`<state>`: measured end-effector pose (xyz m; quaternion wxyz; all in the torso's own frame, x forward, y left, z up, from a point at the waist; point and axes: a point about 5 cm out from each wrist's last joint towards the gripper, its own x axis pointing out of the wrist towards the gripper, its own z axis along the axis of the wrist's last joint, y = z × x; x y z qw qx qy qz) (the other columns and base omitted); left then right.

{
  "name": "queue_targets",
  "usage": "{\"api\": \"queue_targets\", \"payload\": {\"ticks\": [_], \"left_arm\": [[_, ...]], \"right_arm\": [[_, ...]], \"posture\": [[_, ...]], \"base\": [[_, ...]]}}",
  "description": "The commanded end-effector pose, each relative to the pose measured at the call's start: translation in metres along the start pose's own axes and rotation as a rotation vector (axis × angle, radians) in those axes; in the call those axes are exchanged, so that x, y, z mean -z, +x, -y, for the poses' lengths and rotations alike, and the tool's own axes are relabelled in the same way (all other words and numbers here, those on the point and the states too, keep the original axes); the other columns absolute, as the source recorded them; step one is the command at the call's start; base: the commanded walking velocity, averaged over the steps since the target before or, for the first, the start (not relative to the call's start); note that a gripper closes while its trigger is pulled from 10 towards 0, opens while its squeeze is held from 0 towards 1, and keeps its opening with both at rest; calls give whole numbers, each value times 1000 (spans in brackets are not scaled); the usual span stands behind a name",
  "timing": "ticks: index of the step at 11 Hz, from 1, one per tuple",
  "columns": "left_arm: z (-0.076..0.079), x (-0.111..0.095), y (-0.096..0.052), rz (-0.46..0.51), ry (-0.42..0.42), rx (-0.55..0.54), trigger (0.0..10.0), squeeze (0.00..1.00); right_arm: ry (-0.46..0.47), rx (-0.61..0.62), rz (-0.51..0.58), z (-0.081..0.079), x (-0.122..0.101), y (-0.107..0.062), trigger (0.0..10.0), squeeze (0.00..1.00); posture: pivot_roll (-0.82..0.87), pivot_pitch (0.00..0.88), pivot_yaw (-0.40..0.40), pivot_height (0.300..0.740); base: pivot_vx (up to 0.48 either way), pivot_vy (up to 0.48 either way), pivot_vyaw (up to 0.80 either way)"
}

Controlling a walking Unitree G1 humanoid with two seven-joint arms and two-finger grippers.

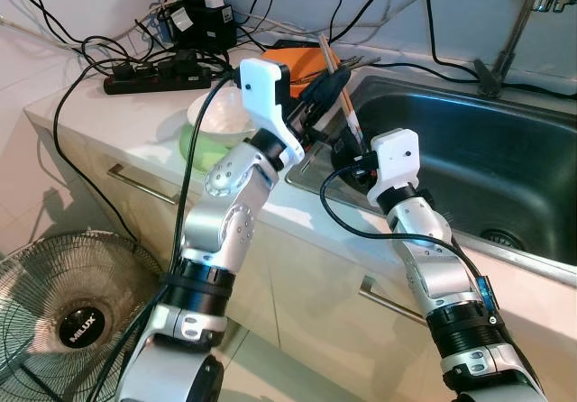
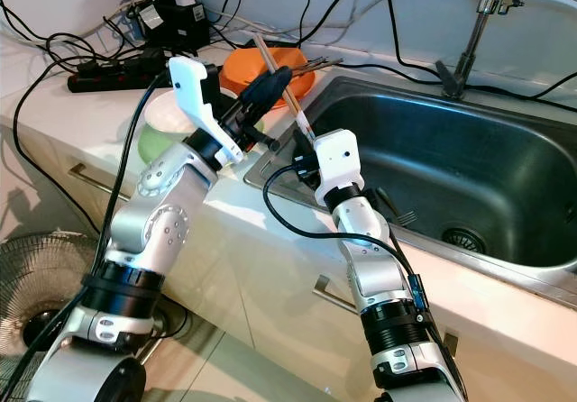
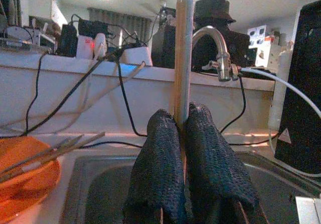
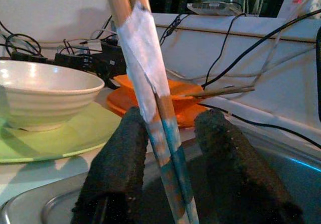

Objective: Kitchen organization

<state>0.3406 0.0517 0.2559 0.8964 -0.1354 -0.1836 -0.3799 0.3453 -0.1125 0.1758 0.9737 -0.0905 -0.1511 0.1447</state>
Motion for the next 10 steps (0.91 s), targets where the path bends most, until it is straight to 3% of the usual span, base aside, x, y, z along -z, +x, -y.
{"api": "queue_targets", "payload": {"ticks": [1, 5, 6, 10], "left_arm": [[2, -4, 0, 8, -12, 21, 10000, 0], [2, -2, 0, -4, -3, 12, 10000, 0], [1, -2, 0, -1, 6, 9, 10000, 1000], [-1, -7, -1, 18, 3, -4, 10000, 1000]], "right_arm": [[12, 2, -5, -1, 3, -1, 0, 0], [12, 5, -11, 0, 3, -2, 0, 0], [11, 7, -12, 1, 3, -1, 0, 0], [9, 30, -11, 5, 3, -1, 0, 0]], "posture": [[121, 11, 77, 740], [121, 18, 75, 740], [123, 23, 74, 740], [126, 26, 72, 740]], "base": [[0, 0, 0], [0, 0, 0], [0, 0, 0], [0, 0, 0]]}}
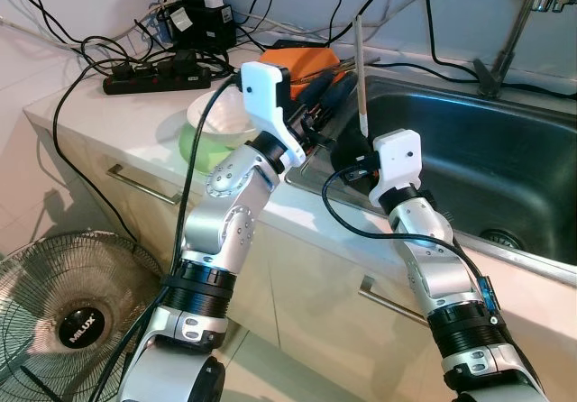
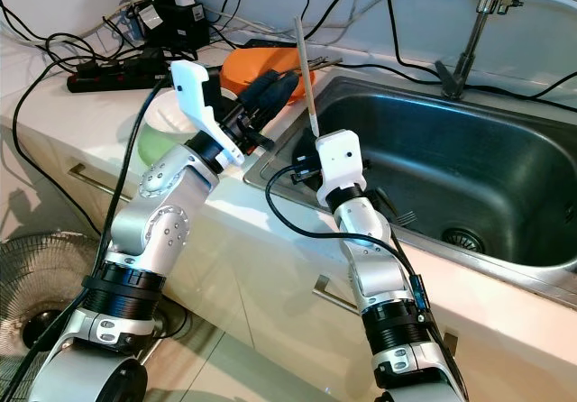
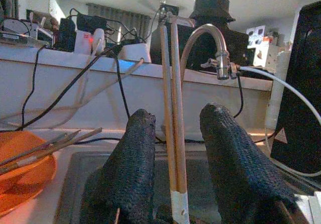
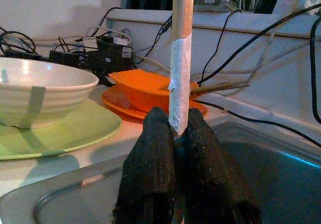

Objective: Kitchen organization

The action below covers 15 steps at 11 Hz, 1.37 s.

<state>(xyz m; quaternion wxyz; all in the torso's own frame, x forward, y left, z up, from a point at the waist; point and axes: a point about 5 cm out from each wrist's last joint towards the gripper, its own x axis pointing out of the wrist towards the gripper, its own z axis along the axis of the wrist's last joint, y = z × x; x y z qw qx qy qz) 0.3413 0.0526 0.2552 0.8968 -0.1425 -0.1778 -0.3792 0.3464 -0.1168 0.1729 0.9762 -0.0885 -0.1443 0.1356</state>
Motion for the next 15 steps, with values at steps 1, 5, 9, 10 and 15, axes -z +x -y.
{"api": "queue_targets", "payload": {"ticks": [1, 5, 9, 10, 15], "left_arm": [[-2, -10, -1, 35, 19, -6, 10000, 1000], [-12, 3, -16, 0, 18, -79, 10000, 0], [-16, 31, -35, -162, 71, -102, 10000, 0], [-15, 39, -39, -203, 89, -104, 10000, 0], [-6, 73, -58, -397, 149, -62, 10000, 0]], "right_arm": [[21, 28, 3, 4, 0, 1, 0, 0], [-24, 96, -63, 25, 5, 10, 0, 0], [33, 216, -344, 46, 31, 22, 10000, 0], [68, 228, -374, 51, 32, 25, 10000, 0], [215, 322, -615, 63, 50, 24, 10000, 0]], "posture": [[127, 27, 72, 740], [128, 28, 64, 740], [126, 22, 56, 740], [126, 19, 51, 740], [130, 9, 40, 740]], "base": [[0, 0, 0], [0, 0, 0], [0, 0, 0], [0, 0, 0], [0, 0, 0]]}}
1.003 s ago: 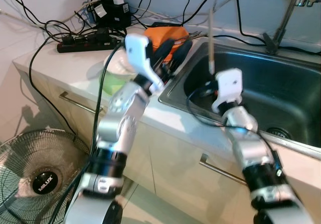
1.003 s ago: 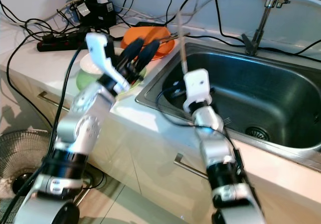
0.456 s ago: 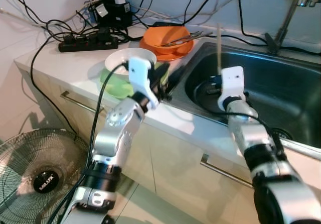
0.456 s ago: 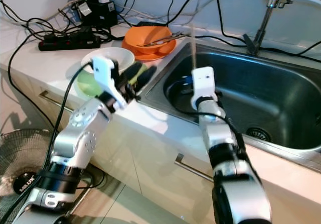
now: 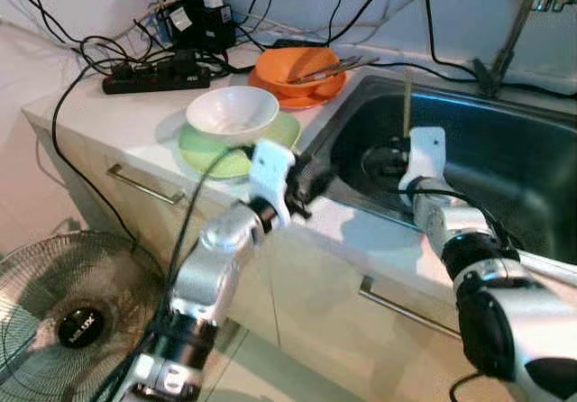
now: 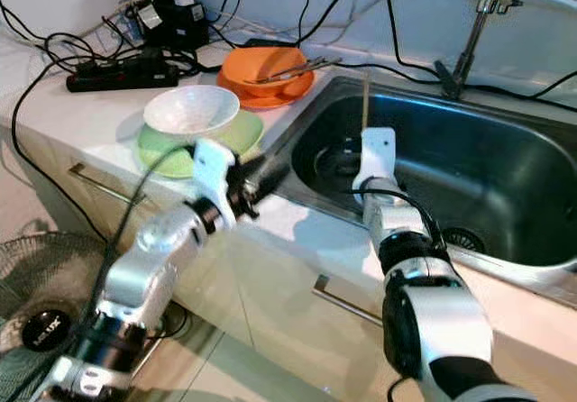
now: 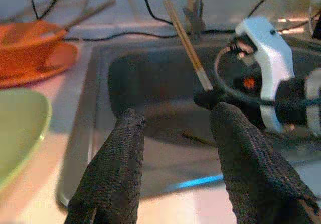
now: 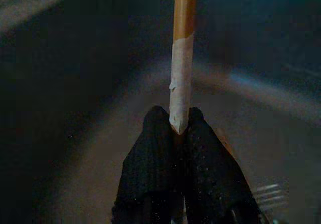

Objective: Kitchen organization

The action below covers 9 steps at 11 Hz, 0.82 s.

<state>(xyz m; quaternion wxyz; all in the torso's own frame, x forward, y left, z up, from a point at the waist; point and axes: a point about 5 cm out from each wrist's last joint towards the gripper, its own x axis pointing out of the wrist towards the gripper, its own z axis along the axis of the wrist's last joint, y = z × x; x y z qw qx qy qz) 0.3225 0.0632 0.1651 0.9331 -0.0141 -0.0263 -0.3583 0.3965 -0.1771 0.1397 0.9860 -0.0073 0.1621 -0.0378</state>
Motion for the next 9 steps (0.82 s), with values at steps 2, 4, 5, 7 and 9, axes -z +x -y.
{"api": "queue_targets", "payload": {"ticks": [2, 4, 5, 7, 9], "left_arm": [[2, 10, -3, -60, 31, 30, 10000, 0], [4, 11, -5, -72, 31, 59, 10000, 0], [6, 11, -6, -76, 31, 72, 10000, 0], [8, 11, -5, -81, 31, 86, 10000, 0], [10, 12, -5, -82, 30, 92, 10000, 0]], "right_arm": [[29, 19, -37, 2, 2, 1, 10000, 0], [38, 20, -57, 1, 6, 1, 10000, 0], [38, 17, -58, 0, 6, 1, 10000, 0], [41, 6, -55, -2, 4, 1, 10000, 718], [20, 1, -55, -3, 5, 1, 10000, 608]], "posture": [[137, 6, 38, 740], [140, 5, 39, 740], [142, 3, 42, 740], [144, 8, 39, 740], [146, 12, 36, 740]], "base": [[0, 0, 0], [0, 0, 0], [0, 0, 0], [0, 0, 0], [0, 0, 0]]}}
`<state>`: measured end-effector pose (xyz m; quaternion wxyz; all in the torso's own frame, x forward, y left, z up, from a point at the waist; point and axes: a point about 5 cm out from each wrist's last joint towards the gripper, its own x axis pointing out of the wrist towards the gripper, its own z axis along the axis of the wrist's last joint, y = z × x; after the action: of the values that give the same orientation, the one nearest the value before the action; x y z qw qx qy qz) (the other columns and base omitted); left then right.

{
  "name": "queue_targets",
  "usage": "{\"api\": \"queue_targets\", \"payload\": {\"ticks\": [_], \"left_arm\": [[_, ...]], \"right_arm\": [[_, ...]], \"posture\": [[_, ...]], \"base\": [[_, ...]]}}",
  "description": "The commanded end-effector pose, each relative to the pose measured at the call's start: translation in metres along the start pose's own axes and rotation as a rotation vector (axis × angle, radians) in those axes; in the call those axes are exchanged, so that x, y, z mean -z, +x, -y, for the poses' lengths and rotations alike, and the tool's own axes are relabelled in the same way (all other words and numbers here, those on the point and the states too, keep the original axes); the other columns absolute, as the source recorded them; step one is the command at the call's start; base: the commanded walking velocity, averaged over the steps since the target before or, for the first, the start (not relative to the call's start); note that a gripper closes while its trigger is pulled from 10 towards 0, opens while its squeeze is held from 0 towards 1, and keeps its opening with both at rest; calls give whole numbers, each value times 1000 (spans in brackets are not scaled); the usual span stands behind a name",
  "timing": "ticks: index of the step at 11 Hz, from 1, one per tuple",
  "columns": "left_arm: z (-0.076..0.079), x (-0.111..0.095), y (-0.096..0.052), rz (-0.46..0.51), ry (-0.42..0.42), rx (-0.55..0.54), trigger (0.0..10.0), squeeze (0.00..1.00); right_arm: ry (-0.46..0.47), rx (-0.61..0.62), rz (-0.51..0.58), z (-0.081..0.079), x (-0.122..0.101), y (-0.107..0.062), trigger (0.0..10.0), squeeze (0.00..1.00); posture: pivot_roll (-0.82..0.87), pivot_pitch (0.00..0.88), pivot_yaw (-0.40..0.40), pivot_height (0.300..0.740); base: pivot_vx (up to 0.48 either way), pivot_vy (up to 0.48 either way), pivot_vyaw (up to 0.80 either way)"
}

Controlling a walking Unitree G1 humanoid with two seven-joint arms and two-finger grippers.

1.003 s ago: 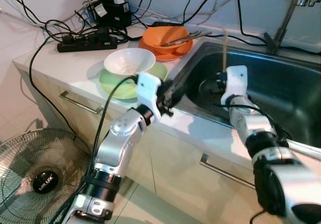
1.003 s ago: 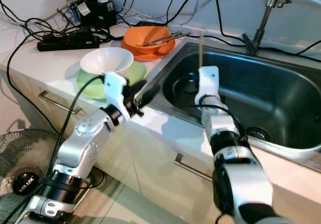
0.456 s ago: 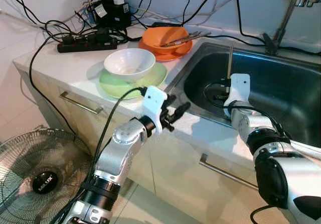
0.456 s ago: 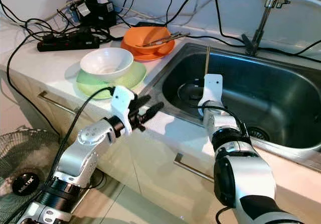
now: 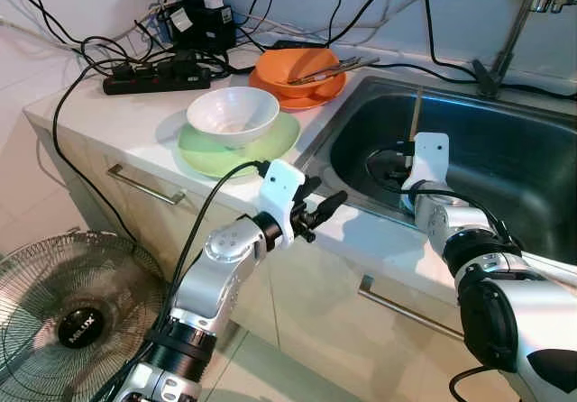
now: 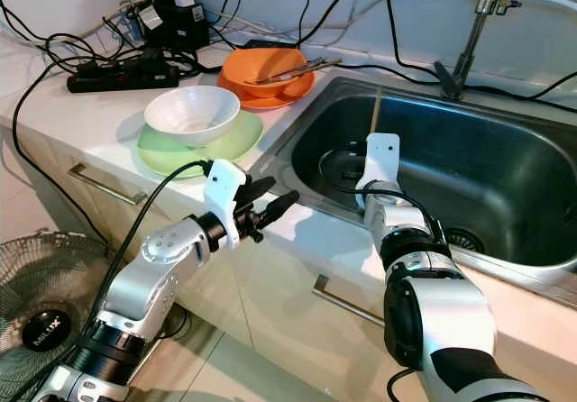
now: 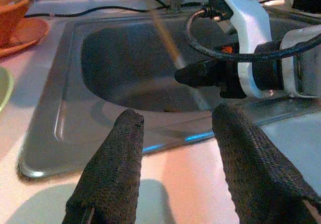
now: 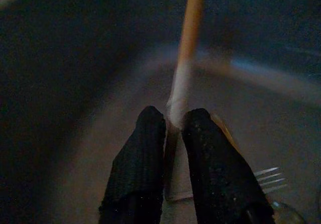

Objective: Kitchen organization

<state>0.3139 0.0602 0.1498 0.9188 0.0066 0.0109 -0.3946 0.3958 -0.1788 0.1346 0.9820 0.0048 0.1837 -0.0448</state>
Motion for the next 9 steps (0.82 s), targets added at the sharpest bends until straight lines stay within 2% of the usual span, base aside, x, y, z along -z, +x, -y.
{"api": "queue_targets", "payload": {"ticks": [1, 2, 3, 4, 5, 8, 9], "left_arm": [[2, -3, 0, 2, 21, 15, 10000, 0], [3, -3, 0, 3, 19, 19, 10000, 0], [4, -4, 0, 4, 18, 21, 10000, 0], [4, -4, 0, 5, 18, 22, 10000, 0], [4, -5, 0, 14, 21, 14, 10000, 0], [-7, -17, 2, 82, 69, -82, 10000, 0], [-20, -30, 2, 141, 94, -175, 10000, 0]], "right_arm": [[-17, -11, -11, -5, 1, 0, 10000, 0], [-20, -13, -13, -5, 2, 0, 10000, 0], [-21, -22, -13, -6, 2, 0, 10000, 753], [-24, -27, -6, -7, 1, 0, 10000, 929], [-34, -31, 37, -9, -6, 0, 10000, 0], [8, -114, 272, -21, -39, -5, 10000, 0], [34, -138, 386, -23, -52, -10, 10000, 0]], "posture": [[146, 13, 34, 740], [147, 13, 32, 740], [147, 14, 30, 740], [146, 14, 30, 740], [148, 16, 29, 740], [146, 22, 32, 740], [141, 22, 32, 740]], "base": [[0, 0, 0], [0, 0, 0], [0, 0, 0], [0, 0, 0], [0, 0, 0], [0, 0, 0], [0, 0, 0]]}}
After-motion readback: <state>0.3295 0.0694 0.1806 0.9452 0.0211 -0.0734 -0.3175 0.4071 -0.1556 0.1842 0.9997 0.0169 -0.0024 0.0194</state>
